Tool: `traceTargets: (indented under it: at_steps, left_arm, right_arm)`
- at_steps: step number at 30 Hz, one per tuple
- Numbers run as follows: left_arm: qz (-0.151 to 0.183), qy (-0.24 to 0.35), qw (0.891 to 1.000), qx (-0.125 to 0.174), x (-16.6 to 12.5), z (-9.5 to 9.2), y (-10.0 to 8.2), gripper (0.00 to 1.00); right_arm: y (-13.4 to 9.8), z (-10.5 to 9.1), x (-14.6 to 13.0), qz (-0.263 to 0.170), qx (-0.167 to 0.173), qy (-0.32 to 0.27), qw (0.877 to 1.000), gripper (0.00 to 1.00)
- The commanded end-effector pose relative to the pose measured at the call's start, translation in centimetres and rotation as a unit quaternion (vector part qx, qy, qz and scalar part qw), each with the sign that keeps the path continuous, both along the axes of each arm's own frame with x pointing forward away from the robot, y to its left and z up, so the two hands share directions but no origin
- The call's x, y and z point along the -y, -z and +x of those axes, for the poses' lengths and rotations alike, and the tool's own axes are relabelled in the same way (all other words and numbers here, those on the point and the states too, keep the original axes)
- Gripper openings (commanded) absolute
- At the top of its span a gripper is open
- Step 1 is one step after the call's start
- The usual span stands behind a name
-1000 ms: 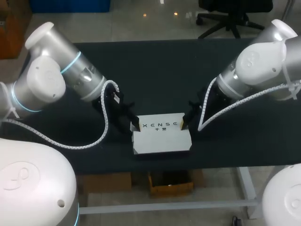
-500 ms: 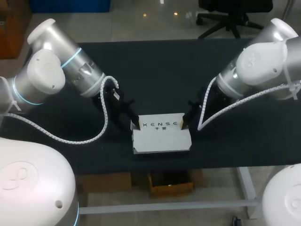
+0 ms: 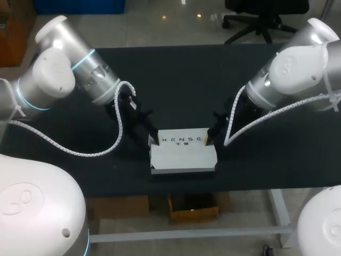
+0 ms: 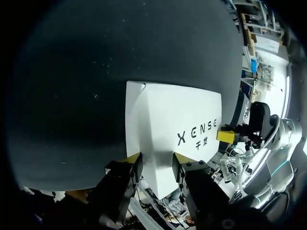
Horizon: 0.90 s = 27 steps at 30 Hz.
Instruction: Assemble the packaging by folding the flat box into shape, placing the metal phone stand inside, and closing the box properly
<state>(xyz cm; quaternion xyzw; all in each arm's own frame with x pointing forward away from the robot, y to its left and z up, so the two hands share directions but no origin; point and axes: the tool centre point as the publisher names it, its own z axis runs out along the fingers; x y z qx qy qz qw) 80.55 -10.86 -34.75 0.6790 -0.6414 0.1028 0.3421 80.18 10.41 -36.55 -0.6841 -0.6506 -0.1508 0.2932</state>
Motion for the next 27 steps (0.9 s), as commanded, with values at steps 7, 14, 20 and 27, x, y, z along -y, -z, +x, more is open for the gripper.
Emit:
traceTargets:
  at_steps: [7,14,20,27]
  left_arm:
    - [0.001,0.008,1.0,-0.019,0.56,0.58,-0.25,0.43]
    - [-0.003,0.01,1.0,-0.03,0.58,0.78,-0.25,0.44]
    - [-0.005,0.01,0.999,-0.036,0.54,1.02,-0.38,0.44]
    - [-0.005,0.011,0.999,-0.042,0.51,1.14,-0.59,0.44]
  right_arm:
    - [-0.43,0.36,-0.4,0.004,-0.011,-0.005,1.0,0.35]
    - [-0.51,0.53,-0.34,0.008,-0.02,-0.007,1.0,0.35]
    - [-0.78,0.73,-0.4,0.009,-0.025,-0.009,1.0,0.35]
    - [-1.05,1.09,-0.36,0.012,-0.034,-0.01,0.999,0.36]
